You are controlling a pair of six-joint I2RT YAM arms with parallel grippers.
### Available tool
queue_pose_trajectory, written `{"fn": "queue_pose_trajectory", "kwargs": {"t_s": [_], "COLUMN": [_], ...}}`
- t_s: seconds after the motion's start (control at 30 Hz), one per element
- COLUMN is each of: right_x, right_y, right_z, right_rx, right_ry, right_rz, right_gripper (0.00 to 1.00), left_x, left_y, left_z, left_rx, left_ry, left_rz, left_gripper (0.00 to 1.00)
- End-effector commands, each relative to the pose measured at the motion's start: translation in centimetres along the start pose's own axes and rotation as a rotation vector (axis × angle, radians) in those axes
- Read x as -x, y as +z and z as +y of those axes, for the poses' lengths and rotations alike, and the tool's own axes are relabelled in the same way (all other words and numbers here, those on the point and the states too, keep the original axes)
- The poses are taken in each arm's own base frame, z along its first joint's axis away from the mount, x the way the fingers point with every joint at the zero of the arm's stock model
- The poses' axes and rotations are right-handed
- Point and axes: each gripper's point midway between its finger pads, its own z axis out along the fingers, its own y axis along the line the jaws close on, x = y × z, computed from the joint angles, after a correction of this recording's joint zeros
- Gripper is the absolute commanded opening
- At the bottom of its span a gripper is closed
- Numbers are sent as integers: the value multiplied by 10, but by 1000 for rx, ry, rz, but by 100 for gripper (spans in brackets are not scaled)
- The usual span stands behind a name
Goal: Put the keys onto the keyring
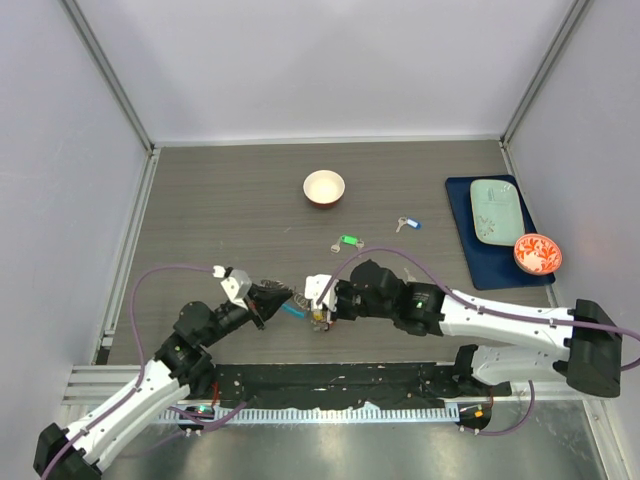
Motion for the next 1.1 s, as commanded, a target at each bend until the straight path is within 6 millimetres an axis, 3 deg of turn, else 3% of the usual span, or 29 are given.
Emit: {"fn": "queue_pose_trajectory", "kwargs": {"t_s": [0.0, 0.37, 0.83, 1.07], "right_x": [34, 34, 15, 25], "right_y": [-13, -8, -38, -35], "right_z": [-26, -34, -36, -8], "right_rx": [-92, -108, -168, -23], "right_ry": [53, -23, 47, 52], "right_rz": [-161, -154, -80, -161], "right_gripper": [1, 1, 1, 1], "left_x": [9, -1, 3, 4], "left_y": [0, -1, 5, 6], "left_z": [-12, -28, -44, -57], "left_rx": [-97, -223, -359, -469], "left_ry": [151, 237, 387, 432], "left_rz": [-61, -31, -60, -57], "left_gripper": [0, 0, 0, 0]}}
